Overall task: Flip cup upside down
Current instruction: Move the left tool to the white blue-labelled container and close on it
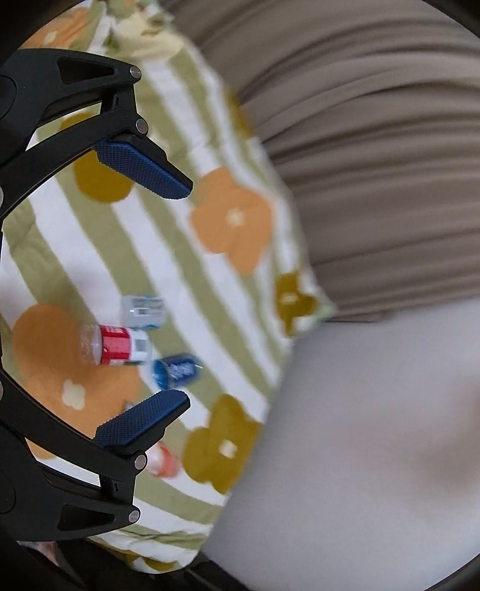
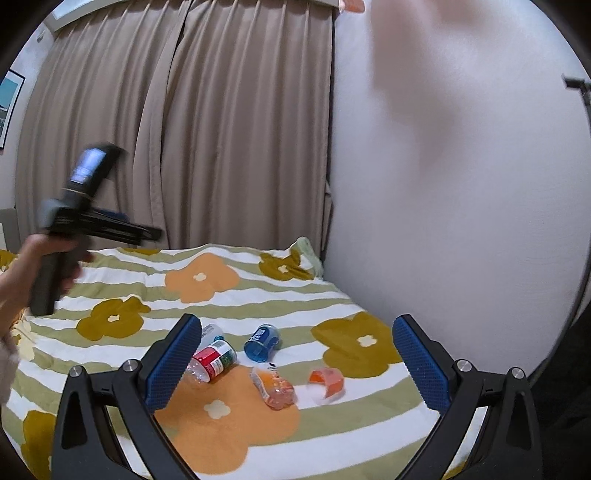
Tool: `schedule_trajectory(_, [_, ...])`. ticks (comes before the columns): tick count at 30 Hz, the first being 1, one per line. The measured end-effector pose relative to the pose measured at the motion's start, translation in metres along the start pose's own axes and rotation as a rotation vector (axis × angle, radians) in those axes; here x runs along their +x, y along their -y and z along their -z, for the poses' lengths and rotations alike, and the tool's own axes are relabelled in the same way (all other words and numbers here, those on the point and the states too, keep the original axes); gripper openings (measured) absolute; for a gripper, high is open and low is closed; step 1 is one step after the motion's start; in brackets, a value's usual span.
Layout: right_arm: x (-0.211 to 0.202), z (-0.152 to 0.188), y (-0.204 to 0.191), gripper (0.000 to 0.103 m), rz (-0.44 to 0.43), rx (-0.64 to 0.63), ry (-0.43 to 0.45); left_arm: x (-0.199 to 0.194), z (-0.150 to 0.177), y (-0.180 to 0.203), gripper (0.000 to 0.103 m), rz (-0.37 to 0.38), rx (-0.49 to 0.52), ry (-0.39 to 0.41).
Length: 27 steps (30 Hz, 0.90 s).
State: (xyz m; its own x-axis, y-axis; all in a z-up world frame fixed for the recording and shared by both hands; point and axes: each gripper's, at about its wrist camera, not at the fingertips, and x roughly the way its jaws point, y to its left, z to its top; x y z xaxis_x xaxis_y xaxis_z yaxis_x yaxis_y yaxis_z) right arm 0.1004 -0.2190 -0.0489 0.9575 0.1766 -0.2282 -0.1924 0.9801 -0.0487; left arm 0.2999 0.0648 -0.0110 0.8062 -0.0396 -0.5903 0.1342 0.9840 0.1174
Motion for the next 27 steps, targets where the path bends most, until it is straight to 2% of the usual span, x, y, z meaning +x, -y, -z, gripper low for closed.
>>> schedule_trajectory(2, [0.015,0.004,0.000,0.103,-0.013,0.005,-0.016,0.054,-0.001,-0.012,0.103,0.010,-0.027,-0.112])
schedule_trajectory(6, [0.046,0.017,0.000,0.103,-0.038,0.023,-0.063,0.145,0.020,-0.021,0.103,0.060,-0.078,-0.299])
schedule_trajectory(11, [0.081,0.043,0.006,0.103,-0.051,0.051,-0.153,0.220,0.047,-0.011,0.102,0.051,-0.032,-0.423])
schedule_trajectory(17, [0.106,0.072,0.012,0.103,-0.079,0.098,-0.223,0.275,0.060,-0.015,0.102,0.064,-0.075,-0.528])
schedule_trajectory(20, [0.118,0.085,0.010,0.103,-0.102,0.107,-0.248,0.295,0.069,-0.016,0.097,0.066,-0.081,-0.576])
schedule_trajectory(27, [0.131,0.098,0.004,0.103,-0.160,0.112,-0.277,0.315,0.079,-0.021,0.096,0.190,-0.190,-0.643])
